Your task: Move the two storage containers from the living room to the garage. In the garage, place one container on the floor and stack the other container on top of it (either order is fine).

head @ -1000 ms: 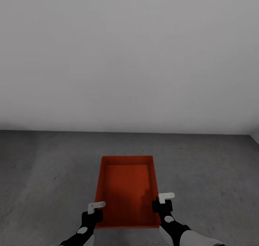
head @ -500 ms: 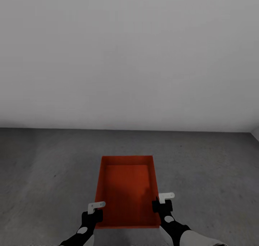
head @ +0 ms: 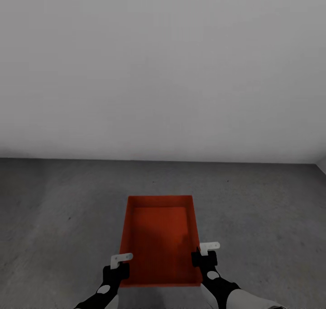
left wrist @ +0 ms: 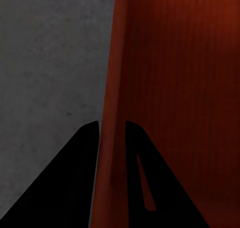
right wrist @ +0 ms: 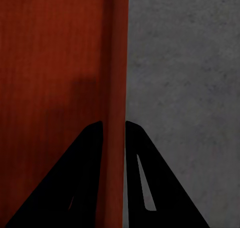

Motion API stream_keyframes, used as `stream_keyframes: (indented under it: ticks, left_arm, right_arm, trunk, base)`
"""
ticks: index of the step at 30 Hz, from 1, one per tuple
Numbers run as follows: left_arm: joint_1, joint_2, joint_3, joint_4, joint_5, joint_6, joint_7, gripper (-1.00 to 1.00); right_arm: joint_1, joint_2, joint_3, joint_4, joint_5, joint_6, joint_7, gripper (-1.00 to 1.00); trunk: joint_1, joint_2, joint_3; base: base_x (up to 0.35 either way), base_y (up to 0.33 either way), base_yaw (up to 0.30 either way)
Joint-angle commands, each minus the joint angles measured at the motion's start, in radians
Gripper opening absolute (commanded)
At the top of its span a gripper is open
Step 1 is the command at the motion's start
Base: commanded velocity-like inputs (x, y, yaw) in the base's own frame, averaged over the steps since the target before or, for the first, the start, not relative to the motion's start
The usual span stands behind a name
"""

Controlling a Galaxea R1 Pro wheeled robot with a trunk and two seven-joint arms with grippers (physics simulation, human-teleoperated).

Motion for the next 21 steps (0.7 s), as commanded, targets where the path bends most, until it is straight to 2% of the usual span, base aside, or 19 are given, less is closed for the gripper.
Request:
stream_keyframes:
  ticks: [1,21]
  left_arm:
    - [-0.001,0.001,0.005,-0.001,0.004,-0.038,0.027,-1.00]
    - [-0.001,0.001,0.005,-0.001,0.004,-0.038,0.027,-1.00]
  right_arm:
    - [-0.001,0.000,-0.047,0.004,-0.012,0.002,0.028,-1.00]
    - [-0.001,0.002,-0.047,0.004,-0.011,0.002,0.026,-1.00]
  trunk:
    - [0.000,0.000,-0.001]
    - [0.000,0.000,-0.001]
  base:
    - [0.000,0.000,0.000]
    - [0.000,0.000,0.000]
